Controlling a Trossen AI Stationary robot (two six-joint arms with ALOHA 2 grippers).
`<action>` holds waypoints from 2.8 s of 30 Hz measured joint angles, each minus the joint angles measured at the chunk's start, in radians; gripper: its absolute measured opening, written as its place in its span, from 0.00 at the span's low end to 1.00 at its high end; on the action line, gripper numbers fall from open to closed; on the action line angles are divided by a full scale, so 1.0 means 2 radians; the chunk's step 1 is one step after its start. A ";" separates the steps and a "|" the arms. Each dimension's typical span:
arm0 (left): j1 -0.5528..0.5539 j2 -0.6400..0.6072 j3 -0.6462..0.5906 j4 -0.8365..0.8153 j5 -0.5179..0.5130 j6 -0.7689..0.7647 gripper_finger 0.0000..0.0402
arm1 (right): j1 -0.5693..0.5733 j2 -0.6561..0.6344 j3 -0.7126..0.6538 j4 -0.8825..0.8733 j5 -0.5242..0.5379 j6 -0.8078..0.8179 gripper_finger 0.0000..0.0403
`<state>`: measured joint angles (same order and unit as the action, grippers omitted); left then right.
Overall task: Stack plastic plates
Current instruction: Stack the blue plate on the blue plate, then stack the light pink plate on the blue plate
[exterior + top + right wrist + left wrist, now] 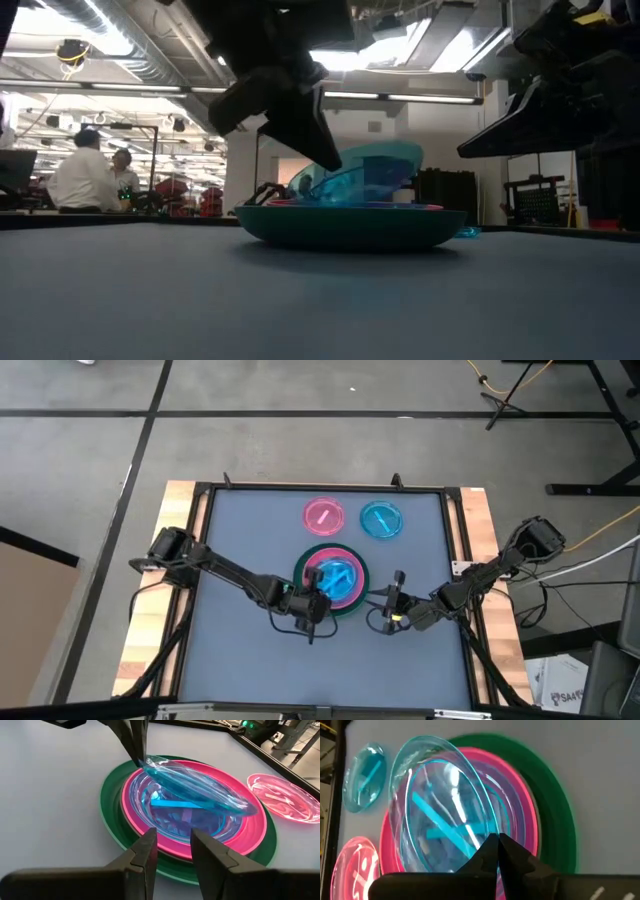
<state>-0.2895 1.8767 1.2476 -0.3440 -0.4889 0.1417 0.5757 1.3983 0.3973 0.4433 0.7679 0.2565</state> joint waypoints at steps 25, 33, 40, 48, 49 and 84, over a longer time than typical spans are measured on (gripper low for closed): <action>0.001 -0.040 0.000 -0.075 0.009 -0.027 0.19 | 0.000 0.000 0.000 -0.015 0.003 -0.001 0.27; 0.032 -0.103 0.000 -0.101 0.015 -0.075 0.19 | -0.001 0.000 0.000 -0.014 0.019 -0.014 0.27; 0.146 -0.131 0.000 -0.092 0.076 -0.080 0.19 | -0.028 0.000 0.000 -0.028 -0.005 -0.014 0.27; 0.291 -0.111 0.000 -0.085 0.141 -0.107 0.19 | -0.085 0.000 0.000 -0.052 -0.030 -0.053 0.27; 0.305 -0.105 0.000 -0.079 0.141 -0.108 0.19 | -0.089 0.000 0.000 -0.049 -0.030 -0.064 0.27; 0.511 0.083 0.061 -0.020 0.321 -0.184 0.19 | -0.124 0.000 0.000 -0.096 -0.076 -0.074 0.27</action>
<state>0.7330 2.0430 1.3701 -0.3849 0.1535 -0.2264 0.3267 1.3983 0.3969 0.2504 0.6167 0.1094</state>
